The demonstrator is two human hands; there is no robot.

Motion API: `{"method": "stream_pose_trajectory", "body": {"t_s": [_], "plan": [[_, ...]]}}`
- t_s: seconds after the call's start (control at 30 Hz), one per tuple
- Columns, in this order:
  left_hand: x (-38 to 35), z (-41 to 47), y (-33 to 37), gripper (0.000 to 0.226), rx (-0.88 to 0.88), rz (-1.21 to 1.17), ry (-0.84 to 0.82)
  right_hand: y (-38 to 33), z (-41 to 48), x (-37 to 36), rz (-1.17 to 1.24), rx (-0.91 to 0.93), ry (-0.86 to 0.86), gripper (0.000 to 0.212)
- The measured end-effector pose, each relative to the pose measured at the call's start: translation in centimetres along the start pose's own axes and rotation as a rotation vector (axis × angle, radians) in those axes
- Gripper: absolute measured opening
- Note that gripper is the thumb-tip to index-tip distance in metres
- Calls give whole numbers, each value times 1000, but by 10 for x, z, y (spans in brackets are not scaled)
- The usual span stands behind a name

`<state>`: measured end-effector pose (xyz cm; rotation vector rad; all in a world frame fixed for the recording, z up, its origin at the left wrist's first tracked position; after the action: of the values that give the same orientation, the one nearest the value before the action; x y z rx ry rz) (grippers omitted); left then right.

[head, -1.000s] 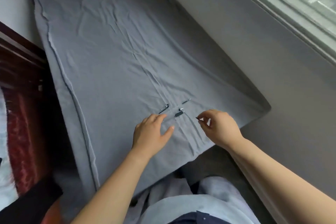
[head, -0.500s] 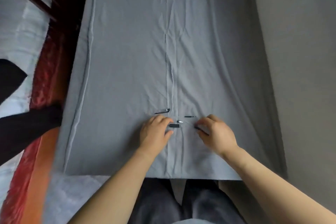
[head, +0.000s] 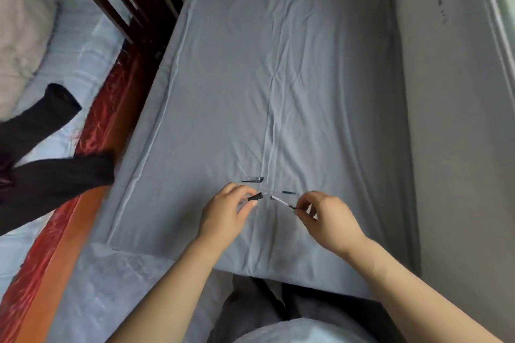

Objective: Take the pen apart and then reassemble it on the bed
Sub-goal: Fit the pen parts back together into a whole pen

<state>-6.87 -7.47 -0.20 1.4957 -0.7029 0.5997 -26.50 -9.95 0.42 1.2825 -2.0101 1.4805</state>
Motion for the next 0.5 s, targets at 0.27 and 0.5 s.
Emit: {"method": "stream_pose_trajectory", "body": {"t_s": [0.27, 0.5], "plan": [[52, -19, 24, 13, -91, -12, 82, -53, -31, 37, 27, 183, 127, 10], [67, -17, 34, 13, -156, 18, 58, -63, -38, 45, 27, 181, 171, 10]]}}
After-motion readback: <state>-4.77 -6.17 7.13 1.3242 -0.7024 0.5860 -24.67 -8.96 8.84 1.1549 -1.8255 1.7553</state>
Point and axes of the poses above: each hand's wrist, its own z-axis towards the middle knuckle, its own x-axis out of the back of the hand, y = z × x, the point moved 7 cm from there along z, towards the middle knuckle, and after that the axes turned 9 degrees about -x, right-handed, at the moved point
